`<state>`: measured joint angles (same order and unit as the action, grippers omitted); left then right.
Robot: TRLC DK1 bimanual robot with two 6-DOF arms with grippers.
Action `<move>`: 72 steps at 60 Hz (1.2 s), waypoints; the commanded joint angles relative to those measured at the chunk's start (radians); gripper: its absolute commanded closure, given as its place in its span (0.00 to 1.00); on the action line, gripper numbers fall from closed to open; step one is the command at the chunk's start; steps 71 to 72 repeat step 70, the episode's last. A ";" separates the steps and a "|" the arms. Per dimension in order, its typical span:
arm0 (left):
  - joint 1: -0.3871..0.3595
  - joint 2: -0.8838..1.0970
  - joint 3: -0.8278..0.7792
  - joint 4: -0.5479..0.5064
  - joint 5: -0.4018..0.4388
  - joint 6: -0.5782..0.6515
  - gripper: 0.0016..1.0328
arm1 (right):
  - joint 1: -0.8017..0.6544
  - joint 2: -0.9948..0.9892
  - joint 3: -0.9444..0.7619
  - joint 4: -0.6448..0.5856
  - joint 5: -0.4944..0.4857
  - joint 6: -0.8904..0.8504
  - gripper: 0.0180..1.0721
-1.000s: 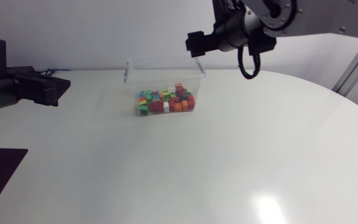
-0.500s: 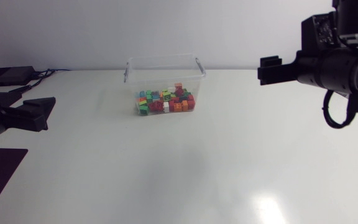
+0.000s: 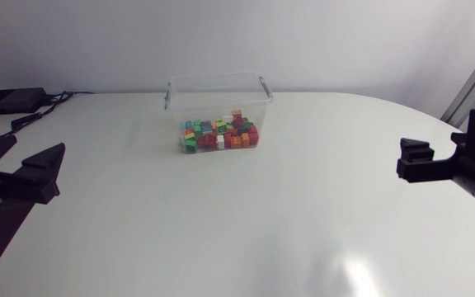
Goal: Place the duplo bricks in the container
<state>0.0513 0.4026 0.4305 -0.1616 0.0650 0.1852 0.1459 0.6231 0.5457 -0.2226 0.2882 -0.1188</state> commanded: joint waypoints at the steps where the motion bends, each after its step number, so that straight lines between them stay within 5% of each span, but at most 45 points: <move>1: -0.018 -0.047 -0.047 0.013 -0.007 0.020 0.05 | -0.012 -0.069 -0.079 0.032 0.002 -0.038 0.04; 54: -0.051 -0.399 -0.426 0.160 -0.064 -0.183 0.09 | -0.145 -0.617 -0.541 0.221 -0.285 0.116 0.05; 72: -0.051 -0.403 -0.430 0.162 -0.065 -0.185 0.10 | -0.146 -0.623 -0.546 0.223 -0.288 0.119 0.05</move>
